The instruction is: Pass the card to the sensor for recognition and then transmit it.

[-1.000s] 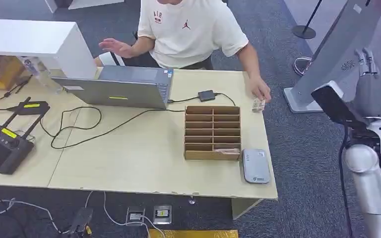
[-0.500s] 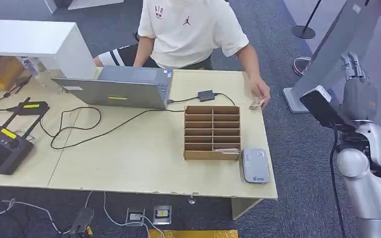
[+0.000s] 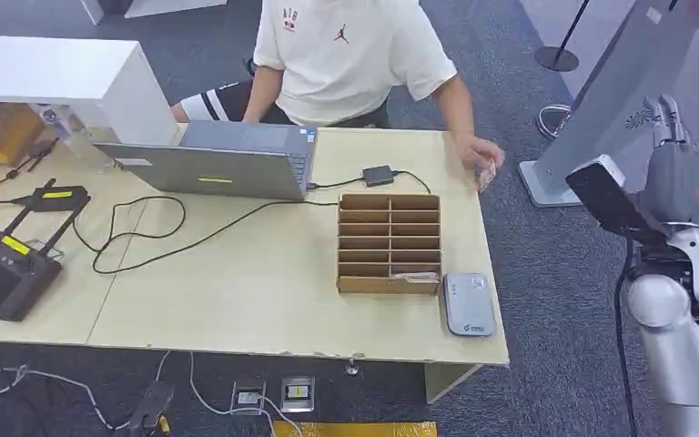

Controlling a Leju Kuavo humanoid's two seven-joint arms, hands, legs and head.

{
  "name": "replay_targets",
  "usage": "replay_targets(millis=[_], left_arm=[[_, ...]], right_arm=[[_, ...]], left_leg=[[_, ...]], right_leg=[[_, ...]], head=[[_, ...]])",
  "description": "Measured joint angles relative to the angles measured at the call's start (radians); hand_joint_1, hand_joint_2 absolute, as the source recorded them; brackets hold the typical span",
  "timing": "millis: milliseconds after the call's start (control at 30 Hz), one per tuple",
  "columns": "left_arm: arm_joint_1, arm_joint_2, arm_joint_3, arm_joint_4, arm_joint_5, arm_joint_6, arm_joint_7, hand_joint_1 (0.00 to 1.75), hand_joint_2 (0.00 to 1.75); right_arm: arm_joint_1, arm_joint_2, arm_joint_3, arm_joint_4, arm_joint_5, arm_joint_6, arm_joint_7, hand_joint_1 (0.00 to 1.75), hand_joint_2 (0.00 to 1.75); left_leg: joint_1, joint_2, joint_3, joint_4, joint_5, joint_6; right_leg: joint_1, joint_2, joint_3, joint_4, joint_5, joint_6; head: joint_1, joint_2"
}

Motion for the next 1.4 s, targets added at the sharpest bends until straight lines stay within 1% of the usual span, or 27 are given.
replay_targets(millis=[367, 833, 1400], left_arm=[[-0.001, 0.000, 0.000, 0.000, -0.001, 0.001, 0.000, 0.00, 0.00], [-0.001, -0.001, 0.000, 0.000, -0.009, 0.003, 0.000, 0.00, 0.00], [-0.011, -0.003, 0.000, -0.001, -0.023, -0.005, 0.000, 0.00, 0.00]], right_arm=[[0.016, 0.004, -0.008, -0.006, 0.003, 0.000, 0.001, 0.00, 1.75], [0.015, 0.009, -0.008, -0.006, 0.010, 0.018, 0.004, 0.00, 1.75], [-0.062, 0.012, -0.002, 0.016, 0.051, 0.024, -0.002, 0.00, 1.75]], left_leg=[[0.000, 0.001, 0.000, 0.000, 0.000, 0.000], [0.000, 0.001, 0.000, 0.000, 0.000, 0.000], [0.000, 0.001, 0.000, 0.000, 0.000, 0.000]], right_leg=[[0.000, 0.001, 0.000, 0.000, 0.000, 0.000], [0.000, 0.001, 0.000, 0.000, 0.000, 0.000], [0.000, 0.001, 0.000, 0.000, 0.000, 0.000]], head=[[0.000, 0.000], [0.000, 0.000], [0.000, 0.000]])
